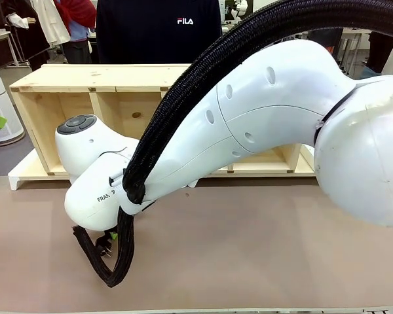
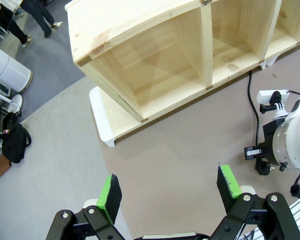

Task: Perform cable management.
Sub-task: Pull the grasped Power Cable to the location of the Power Strip.

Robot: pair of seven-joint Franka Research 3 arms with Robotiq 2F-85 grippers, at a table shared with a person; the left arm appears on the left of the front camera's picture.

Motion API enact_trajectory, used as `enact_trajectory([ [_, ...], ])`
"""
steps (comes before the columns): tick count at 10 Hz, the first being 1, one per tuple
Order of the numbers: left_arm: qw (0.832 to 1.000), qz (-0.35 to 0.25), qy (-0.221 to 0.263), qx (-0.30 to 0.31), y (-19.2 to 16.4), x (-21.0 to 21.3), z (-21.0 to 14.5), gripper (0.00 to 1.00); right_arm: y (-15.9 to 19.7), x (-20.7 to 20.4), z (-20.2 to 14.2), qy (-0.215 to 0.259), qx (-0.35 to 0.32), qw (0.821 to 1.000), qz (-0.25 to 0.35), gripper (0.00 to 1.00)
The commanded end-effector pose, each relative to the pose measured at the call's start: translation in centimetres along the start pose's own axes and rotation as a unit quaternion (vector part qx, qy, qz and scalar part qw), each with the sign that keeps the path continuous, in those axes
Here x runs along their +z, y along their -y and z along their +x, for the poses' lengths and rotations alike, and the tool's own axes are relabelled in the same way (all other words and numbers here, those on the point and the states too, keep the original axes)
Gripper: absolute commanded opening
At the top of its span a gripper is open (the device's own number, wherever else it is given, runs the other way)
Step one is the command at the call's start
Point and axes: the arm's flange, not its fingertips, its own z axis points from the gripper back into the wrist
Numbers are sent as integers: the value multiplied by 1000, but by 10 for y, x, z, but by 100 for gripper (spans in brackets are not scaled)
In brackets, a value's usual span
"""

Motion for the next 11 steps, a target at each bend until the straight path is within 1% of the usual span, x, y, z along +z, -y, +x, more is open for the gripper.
enact_trajectory([
  [1, 1000, 1, 0, 0, -1, 0, 0, 100, 0, 0, 0, 0, -1, 1000, -1, 0],
  [11, 1000, 1, 0, 0, -1, 0, 0, 100, 0, 0, 0, 0, -1, 1000, -1, 0],
])
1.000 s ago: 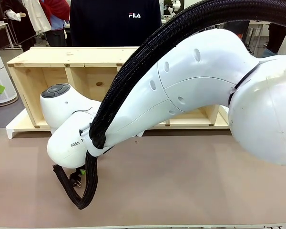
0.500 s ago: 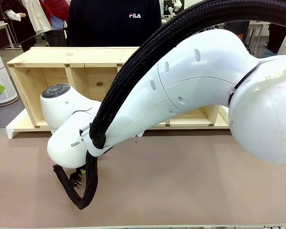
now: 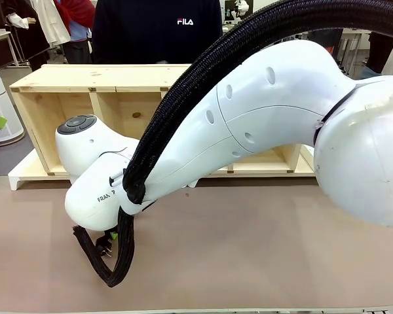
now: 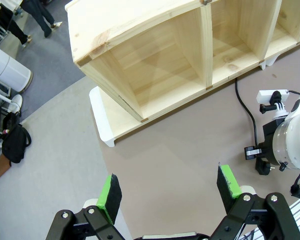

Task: Perform cable management.
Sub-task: Pull the grasped Power Cable to the location of the Power Strip.

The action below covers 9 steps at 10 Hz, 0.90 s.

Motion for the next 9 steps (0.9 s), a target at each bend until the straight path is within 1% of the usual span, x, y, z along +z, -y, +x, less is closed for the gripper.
enact_trajectory([
  [1, 1000, 1, 0, 0, -1, 0, 0, 100, 0, 0, -1, 0, -1, 1000, -1, 0],
  [2, 1000, 1, 0, 0, -1, 0, 0, 100, 0, 0, 0, 0, 0, 1000, 0, 14],
  [4, 1000, 1, 0, 0, -1, 0, 0, 100, 12, 8, 2, 9, -6, 1000, -2, 14],
  [9, 1000, 1, 0, 0, -1, 0, 0, 100, 56, 34, 0, 13, -29, 999, 10, 14],
])
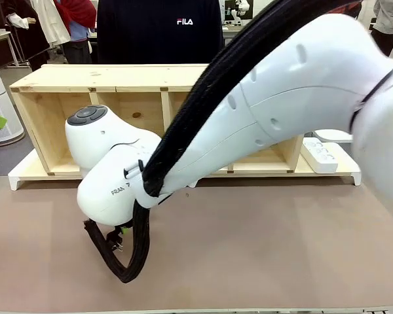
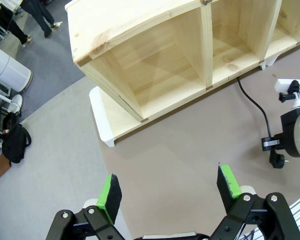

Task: Perform cable management.
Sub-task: Pull the grasped Power Cable to the location of the Power Strip.

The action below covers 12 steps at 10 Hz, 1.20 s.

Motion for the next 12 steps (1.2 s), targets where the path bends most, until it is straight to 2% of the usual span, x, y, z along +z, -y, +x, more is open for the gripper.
enact_trajectory([
  [1, 1000, 1, 0, 0, 0, 0, 0, 100, 30, 11, -7, 0, -21, 1000, 11, 14],
  [6, 1000, 1, 0, 0, 0, 0, 0, 100, 81, 46, -15, 23, -59, 998, 13, 14],
  [12, 1000, 1, 0, 0, 0, 0, 0, 100, 165, 82, -14, 48, -124, 991, 10, 14],
])
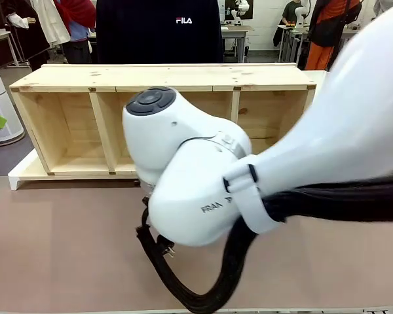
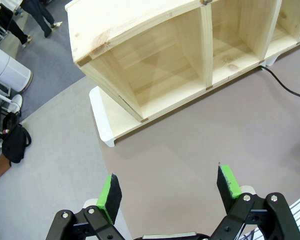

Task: Perform cable management.
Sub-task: Pull the grasped Power Cable to the location of the Power Strip.

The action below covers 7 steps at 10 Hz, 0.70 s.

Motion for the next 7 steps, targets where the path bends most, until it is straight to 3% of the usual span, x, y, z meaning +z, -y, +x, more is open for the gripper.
enact_trajectory([
  [1, 1000, 1, 0, 0, 0, 0, 0, 100, 30, 11, 4, 3, -33, 999, 12, 14],
  [7, 1000, 1, 0, 0, 0, 0, 0, 100, 92, 38, 29, 42, -113, 992, -24, 14],
])
